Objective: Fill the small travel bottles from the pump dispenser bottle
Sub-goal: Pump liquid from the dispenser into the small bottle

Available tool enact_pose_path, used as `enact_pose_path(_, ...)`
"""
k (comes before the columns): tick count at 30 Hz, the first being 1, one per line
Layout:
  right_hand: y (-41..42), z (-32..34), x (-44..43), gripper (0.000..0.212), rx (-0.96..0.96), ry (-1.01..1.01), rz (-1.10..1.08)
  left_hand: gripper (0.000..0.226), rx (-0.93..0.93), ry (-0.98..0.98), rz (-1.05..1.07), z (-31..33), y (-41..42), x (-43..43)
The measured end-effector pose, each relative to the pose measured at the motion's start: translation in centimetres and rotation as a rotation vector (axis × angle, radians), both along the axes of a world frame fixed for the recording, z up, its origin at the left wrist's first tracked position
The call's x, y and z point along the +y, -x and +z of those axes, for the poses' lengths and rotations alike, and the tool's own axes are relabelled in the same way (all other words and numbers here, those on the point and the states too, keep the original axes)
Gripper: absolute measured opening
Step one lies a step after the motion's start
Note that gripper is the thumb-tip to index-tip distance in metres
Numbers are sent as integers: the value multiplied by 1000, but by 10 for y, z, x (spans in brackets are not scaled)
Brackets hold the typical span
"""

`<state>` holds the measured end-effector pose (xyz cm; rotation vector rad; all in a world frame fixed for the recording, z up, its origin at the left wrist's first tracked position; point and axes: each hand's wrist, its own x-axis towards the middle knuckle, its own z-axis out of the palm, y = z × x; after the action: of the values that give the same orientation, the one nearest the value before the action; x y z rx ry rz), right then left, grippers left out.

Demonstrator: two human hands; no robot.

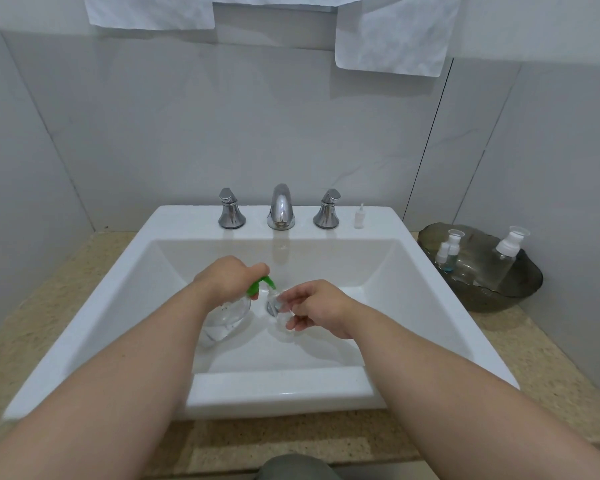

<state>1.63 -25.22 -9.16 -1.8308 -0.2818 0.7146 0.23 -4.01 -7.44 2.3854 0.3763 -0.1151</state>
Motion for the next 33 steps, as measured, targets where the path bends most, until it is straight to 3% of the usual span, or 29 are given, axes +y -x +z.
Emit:
enact_pose_path(9, -1, 0, 0, 42, 18, -6, 2, 51, -26, -35, -17, 4, 3, -2)
enact_pose_path(15, 1, 3, 0, 42, 26, -10, -32, 79, -38, -144, 7, 2, 6, -4)
enact_pose_path(19, 1, 4, 0, 37, 16, -1, -31, 86, -48, -174, -5, 3, 6, -5)
enact_pose_path(33, 4, 7, 0, 34, 30, -14, -28, 69, -52, -98, 17, 2, 4, -6)
